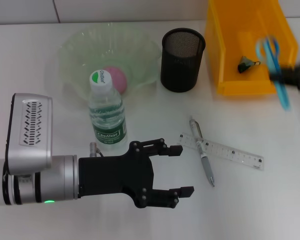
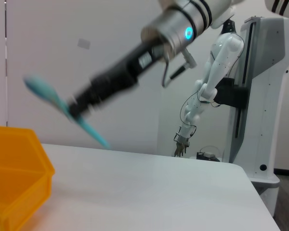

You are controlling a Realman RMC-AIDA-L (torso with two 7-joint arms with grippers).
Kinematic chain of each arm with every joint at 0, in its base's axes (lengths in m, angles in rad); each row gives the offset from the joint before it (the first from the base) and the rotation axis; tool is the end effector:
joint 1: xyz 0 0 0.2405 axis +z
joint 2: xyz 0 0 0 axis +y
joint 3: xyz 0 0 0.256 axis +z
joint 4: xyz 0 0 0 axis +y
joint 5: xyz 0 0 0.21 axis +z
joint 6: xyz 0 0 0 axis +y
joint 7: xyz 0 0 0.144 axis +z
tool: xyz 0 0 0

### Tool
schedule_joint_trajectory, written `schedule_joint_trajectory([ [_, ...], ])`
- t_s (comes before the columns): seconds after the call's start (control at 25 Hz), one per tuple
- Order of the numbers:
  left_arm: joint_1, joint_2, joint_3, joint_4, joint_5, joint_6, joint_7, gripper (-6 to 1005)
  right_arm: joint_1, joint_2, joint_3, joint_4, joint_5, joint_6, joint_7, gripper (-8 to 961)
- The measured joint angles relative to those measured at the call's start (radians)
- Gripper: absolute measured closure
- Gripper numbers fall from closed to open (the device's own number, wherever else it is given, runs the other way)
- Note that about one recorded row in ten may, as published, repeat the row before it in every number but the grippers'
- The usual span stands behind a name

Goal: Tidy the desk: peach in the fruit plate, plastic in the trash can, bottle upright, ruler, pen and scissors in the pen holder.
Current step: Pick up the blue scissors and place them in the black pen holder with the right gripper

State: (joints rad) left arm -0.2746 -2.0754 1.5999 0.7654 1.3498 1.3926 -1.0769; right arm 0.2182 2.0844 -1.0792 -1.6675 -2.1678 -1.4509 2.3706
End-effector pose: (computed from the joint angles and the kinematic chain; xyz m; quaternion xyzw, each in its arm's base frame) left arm -0.2246 0.2518 -0.0807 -0.9565 -0.0588 -0.2829 0.0395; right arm 0.2133 0.3157 0.0916 -0.8875 0.3544 0.0907 0.2801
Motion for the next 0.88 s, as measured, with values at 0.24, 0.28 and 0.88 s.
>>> schedule_joint_trajectory([
  [0.24,-0.001,0.0,-0.004,0.0,0.0,0.0,0.0,186,0.053,-0.005,0.122,0.482,0.734,0.116,-0.626,713],
  [0.28,0.0,0.0,-0.006,0.0,-0.001,0.0,0.0,186,0.085,-0.006,0.136,0.578,0.804,0.115,-0.711,712],
  [0.88,-0.001,-0.002,-0.001,-0.014,-0.002,0.0,0.0,186,0.477,-0.004,0.149,1.257,0.869,0.32,-1.278,692],
])
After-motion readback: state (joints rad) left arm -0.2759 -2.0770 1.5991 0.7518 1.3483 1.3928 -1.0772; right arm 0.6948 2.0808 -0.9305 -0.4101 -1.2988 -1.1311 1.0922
